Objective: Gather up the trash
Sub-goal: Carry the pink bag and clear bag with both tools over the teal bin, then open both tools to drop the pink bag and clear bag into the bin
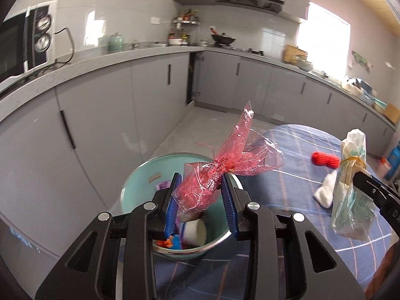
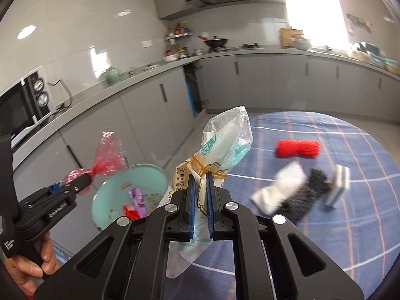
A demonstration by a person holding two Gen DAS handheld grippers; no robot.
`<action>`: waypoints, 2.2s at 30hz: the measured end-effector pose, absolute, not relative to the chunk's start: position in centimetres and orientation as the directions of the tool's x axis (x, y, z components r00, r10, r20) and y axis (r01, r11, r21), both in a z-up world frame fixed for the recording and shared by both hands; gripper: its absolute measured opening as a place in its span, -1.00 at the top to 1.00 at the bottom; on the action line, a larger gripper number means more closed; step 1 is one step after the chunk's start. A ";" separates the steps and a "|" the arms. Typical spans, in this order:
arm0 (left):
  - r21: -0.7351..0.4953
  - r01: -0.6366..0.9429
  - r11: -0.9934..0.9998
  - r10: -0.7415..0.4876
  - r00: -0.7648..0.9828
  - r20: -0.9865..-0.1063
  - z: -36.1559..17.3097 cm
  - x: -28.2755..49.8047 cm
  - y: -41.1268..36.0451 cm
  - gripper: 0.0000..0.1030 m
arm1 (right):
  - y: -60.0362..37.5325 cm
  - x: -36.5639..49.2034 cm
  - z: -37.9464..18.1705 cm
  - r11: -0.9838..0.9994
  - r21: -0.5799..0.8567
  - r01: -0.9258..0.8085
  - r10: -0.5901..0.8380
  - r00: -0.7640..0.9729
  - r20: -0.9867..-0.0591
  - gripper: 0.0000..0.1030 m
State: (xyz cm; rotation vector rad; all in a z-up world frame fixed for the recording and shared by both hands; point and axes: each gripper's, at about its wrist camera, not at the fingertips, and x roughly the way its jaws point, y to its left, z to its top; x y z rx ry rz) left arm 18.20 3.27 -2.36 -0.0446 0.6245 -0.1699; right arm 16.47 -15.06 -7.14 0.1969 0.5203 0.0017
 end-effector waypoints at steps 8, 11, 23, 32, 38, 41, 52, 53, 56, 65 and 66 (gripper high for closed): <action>-0.117 0.050 0.992 -0.111 0.788 -0.605 -3.5 19.6 6.2 0.36 | -10.8 19.6 -7.2 0.987 0.151 -0.046 0.116 0.860 -0.497 0.82; -0.129 0.012 0.992 -0.089 0.787 -0.610 -3.9 20.2 7.3 0.36 | -9.6 20.5 -7.3 0.987 0.143 -0.071 0.135 0.853 -0.504 0.82; -0.149 -0.036 0.988 -0.073 0.746 -0.662 -6.1 22.7 8.5 0.36 | -6.1 25.1 -10.9 0.982 0.109 -0.152 0.188 0.783 -0.593 0.82; -0.145 -0.048 0.988 -0.069 0.705 -0.705 -8.3 24.8 8.0 0.36 | -4.9 26.8 -12.7 0.979 0.112 -0.168 0.201 0.752 -0.628 0.82; -0.143 -0.046 0.989 -0.070 0.697 -0.713 -8.7 26.1 8.0 0.36 | -4.7 27.8 -13.3 0.977 0.115 -0.178 0.210 0.738 -0.642 0.82; -0.142 -0.050 0.989 -0.068 0.690 -0.720 -9.0 26.5 8.0 0.36 | -4.5 28.1 -13.6 0.976 0.117 -0.185 0.216 0.731 -0.648 0.82; -0.143 -0.049 0.989 -0.075 0.661 -0.747 -10.7 27.5 7.6 0.36 | -4.3 28.9 -14.7 0.973 0.124 -0.193 0.225 0.701 -0.677 0.82; -0.143 -0.053 0.988 -0.073 0.657 -0.751 -10.9 27.6 7.6 0.36 | -4.3 29.0 -14.8 0.973 0.122 -0.194 0.225 0.699 -0.679 0.82; -0.139 -0.066 0.988 -0.064 0.649 -0.758 -11.4 27.7 7.9 0.36 | -4.3 29.2 -15.1 0.973 0.125 -0.194 0.226 0.692 -0.686 0.82; -0.132 -0.077 0.988 -0.056 0.619 -0.784 -12.8 28.4 8.0 0.36 | -3.6 30.3 -15.8 0.972 0.111 -0.207 0.223 0.668 -0.710 0.82; -0.132 -0.078 0.988 -0.056 0.615 -0.786 -12.9 28.5 8.0 0.36 | -3.5 30.4 -15.9 0.971 0.110 -0.210 0.224 0.663 -0.714 0.82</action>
